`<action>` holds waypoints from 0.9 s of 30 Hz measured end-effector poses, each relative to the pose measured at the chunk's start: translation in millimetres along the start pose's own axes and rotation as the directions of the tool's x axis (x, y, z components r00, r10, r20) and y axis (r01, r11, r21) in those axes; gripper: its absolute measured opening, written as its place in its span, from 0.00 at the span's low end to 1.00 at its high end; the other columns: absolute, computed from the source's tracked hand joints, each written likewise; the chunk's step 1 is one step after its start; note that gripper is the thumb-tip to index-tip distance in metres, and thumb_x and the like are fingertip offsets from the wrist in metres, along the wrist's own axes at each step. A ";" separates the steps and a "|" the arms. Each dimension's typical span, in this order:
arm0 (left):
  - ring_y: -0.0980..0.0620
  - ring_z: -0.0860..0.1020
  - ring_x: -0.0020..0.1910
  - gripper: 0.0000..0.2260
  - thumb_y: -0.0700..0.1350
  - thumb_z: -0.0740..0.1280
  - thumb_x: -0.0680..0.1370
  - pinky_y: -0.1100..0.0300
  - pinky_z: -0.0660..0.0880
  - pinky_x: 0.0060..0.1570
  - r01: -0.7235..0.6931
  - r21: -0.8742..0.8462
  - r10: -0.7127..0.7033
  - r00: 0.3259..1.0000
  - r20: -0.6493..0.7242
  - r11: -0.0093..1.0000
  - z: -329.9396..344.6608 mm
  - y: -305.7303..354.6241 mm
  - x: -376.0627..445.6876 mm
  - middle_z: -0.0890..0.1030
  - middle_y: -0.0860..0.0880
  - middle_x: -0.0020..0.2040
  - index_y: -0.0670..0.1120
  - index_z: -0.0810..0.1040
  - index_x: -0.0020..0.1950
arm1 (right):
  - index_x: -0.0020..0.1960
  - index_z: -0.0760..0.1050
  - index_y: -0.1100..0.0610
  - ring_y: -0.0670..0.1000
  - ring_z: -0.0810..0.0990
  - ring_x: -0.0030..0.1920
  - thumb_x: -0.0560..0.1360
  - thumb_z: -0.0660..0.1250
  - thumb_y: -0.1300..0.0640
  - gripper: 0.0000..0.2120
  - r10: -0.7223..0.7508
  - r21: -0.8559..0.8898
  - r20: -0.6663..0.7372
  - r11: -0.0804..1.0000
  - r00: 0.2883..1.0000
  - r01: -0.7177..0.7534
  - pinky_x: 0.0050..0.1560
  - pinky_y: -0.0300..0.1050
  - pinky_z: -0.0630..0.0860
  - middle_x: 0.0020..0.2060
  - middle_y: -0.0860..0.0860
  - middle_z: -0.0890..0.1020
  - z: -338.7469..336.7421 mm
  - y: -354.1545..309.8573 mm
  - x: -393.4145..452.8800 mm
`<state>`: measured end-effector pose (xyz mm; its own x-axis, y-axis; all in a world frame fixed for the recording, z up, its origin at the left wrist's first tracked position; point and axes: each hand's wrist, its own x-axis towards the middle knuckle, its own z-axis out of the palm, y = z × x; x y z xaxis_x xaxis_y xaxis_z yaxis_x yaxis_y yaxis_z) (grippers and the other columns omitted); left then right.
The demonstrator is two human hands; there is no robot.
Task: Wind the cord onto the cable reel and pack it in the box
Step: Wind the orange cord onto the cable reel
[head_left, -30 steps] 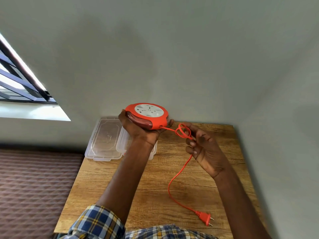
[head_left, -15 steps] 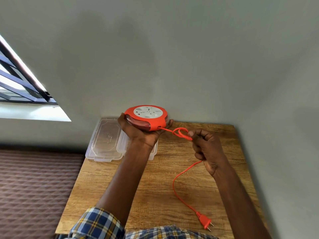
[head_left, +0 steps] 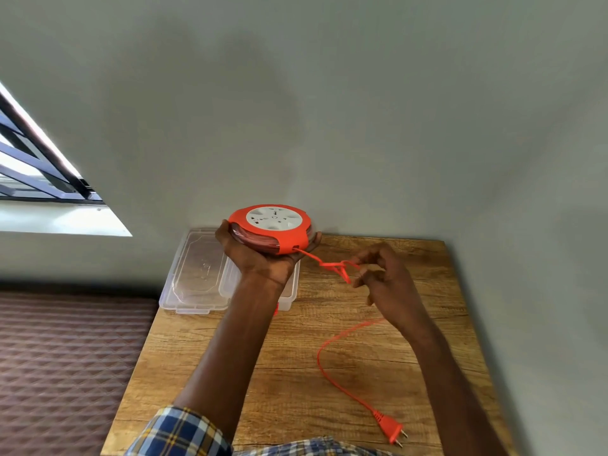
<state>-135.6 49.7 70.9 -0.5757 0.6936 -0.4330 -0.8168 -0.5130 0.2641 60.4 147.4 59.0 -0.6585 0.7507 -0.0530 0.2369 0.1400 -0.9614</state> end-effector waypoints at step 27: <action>0.22 0.74 0.67 0.39 0.72 0.58 0.75 0.15 0.69 0.51 0.107 -0.004 -0.107 0.994 -0.003 0.994 4.0 -7.3 -7.7 0.77 0.30 0.69 0.44 0.75 0.74 | 0.44 0.78 0.57 0.46 0.77 0.32 0.83 0.65 0.53 0.12 0.053 0.290 -0.255 0.957 0.966 0.024 0.28 0.41 0.68 0.31 0.47 0.81 7.6 -12.2 -2.7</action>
<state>-125.4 50.1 75.8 -0.4847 0.7430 -0.4615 -0.8736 -0.4377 0.2128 53.9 138.7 68.8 -0.4415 0.8967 -0.0329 0.0038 -0.0348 -0.9994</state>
